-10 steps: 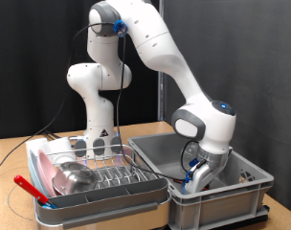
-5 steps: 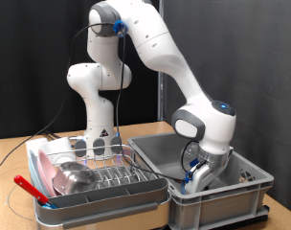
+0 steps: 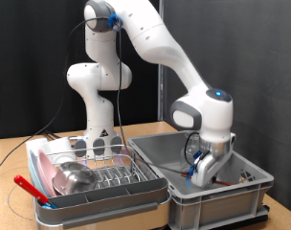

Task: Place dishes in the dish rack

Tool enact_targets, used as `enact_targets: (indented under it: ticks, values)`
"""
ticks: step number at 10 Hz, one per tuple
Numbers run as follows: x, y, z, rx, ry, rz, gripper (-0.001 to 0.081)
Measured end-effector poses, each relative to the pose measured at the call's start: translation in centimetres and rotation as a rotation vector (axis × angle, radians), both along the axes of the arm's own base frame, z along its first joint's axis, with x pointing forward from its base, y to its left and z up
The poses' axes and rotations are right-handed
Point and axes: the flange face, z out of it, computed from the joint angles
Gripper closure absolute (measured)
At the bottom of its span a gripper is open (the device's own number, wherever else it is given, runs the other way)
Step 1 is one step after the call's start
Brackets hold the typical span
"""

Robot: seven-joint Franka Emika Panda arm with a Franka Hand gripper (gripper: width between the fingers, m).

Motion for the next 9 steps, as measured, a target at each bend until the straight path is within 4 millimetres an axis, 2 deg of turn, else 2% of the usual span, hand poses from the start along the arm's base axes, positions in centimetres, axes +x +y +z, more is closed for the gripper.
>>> enact_targets:
  ticks: [4, 7, 8, 9]
  values:
    - [-0.8, 1.0, 5.7, 0.017, -0.115, -0.003, 0.072]
    - [-0.5, 0.3, 10.3, 0.085, -0.179, -0.19, 0.072]
    - [-0.9, -0.1, 11.3, 0.115, -0.166, -0.254, 0.072]
    - [-0.9, -0.1, 11.2, 0.099, -0.174, -0.226, 0.072]
